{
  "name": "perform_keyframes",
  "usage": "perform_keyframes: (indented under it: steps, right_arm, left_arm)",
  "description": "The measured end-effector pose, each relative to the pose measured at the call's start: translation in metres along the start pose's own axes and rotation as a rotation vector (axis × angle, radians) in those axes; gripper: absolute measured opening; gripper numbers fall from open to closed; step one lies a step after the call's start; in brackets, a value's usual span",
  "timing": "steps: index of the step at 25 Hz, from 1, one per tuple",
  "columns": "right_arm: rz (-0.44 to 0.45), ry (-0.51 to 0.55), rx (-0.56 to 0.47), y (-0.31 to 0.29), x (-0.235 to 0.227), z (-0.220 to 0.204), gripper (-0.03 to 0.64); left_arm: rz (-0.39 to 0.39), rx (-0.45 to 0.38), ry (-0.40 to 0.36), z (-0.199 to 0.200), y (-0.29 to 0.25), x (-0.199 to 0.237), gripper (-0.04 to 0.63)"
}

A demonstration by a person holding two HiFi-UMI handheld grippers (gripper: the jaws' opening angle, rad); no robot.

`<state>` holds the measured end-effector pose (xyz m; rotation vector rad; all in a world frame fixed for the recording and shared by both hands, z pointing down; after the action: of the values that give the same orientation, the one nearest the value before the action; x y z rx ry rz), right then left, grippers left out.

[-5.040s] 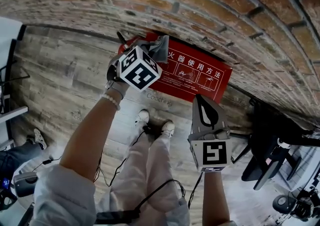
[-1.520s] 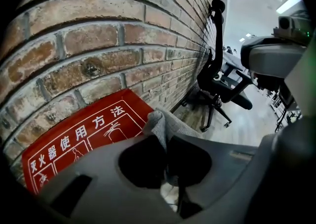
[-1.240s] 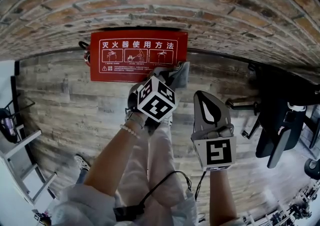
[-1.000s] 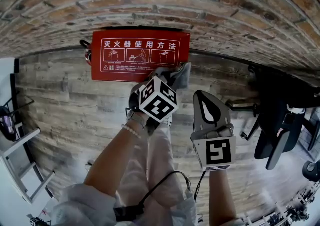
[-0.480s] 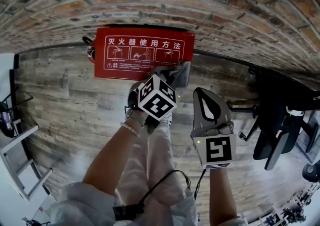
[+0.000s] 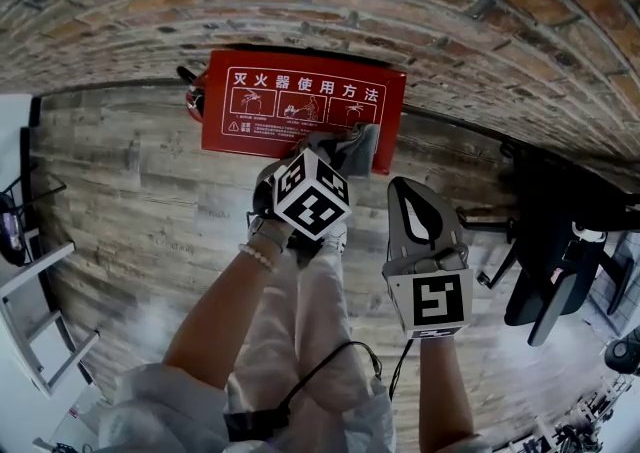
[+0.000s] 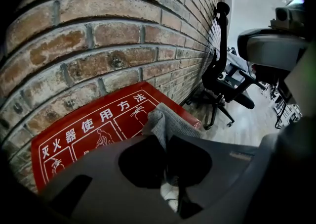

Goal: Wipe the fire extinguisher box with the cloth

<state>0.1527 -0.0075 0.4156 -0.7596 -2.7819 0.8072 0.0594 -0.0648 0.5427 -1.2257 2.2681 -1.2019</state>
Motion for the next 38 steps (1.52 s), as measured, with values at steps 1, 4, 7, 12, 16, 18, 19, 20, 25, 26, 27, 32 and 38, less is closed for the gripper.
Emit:
perform_keyframes:
  steps: [1, 4, 7, 12, 16, 18, 19, 20, 25, 26, 27, 32, 38]
  right_arm:
    - [0.003, 0.001, 0.001, -0.001, 0.002, 0.001, 0.009]
    - [0.013, 0.005, -0.001, -0.005, 0.009, 0.004, 0.009]
    - [0.023, 0.016, -0.001, -0.008, 0.016, 0.007, 0.009]
    - [0.039, 0.028, 0.001, -0.015, 0.026, 0.013, 0.009]
    - [0.050, 0.039, 0.006, -0.021, 0.035, 0.017, 0.009]
    - [0.057, 0.046, 0.006, -0.024, 0.040, 0.020, 0.009]
    - [0.061, 0.051, 0.006, -0.025, 0.043, 0.021, 0.009]
    - [0.065, 0.056, 0.006, -0.026, 0.046, 0.022, 0.009]
    - [0.080, 0.063, 0.013, -0.034, 0.061, 0.026, 0.009]
    - [0.083, 0.066, 0.014, -0.036, 0.064, 0.027, 0.009]
    - [0.086, 0.069, 0.016, -0.037, 0.067, 0.028, 0.009]
    - [0.106, 0.083, 0.019, -0.047, 0.083, 0.034, 0.009]
    - [0.129, 0.101, 0.019, -0.057, 0.102, 0.043, 0.009]
  left_arm:
    - [0.003, 0.000, 0.001, -0.002, 0.002, 0.002, 0.014]
    - [0.014, 0.001, 0.007, -0.007, 0.008, 0.009, 0.014]
    - [0.026, 0.003, 0.015, -0.013, 0.013, 0.016, 0.014]
    - [0.050, 0.007, 0.038, -0.025, 0.024, 0.031, 0.014]
    - [0.067, 0.009, 0.052, -0.035, 0.034, 0.044, 0.014]
    - [0.075, 0.009, 0.056, -0.040, 0.039, 0.050, 0.014]
    - [0.079, 0.010, 0.058, -0.042, 0.041, 0.053, 0.014]
    - [0.083, 0.010, 0.062, -0.045, 0.044, 0.056, 0.014]
    - [0.103, 0.011, 0.076, -0.058, 0.056, 0.071, 0.014]
    - [0.108, 0.011, 0.078, -0.061, 0.059, 0.074, 0.014]
    - [0.112, 0.012, 0.081, -0.064, 0.061, 0.077, 0.014]
    - [0.132, 0.013, 0.100, -0.079, 0.075, 0.093, 0.014]
    - [0.160, 0.011, 0.119, -0.096, 0.093, 0.110, 0.014]
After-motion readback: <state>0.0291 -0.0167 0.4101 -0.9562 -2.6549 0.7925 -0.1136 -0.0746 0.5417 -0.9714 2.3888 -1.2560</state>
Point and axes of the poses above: the fingertips, and each gripper's own axes: y backward along the fingers, x to its left, z out of its top, the point moved 6 cm from there along y, backward along the fingers, and after that the axes turned 2 degrees about -x, right-handed, at the moved point
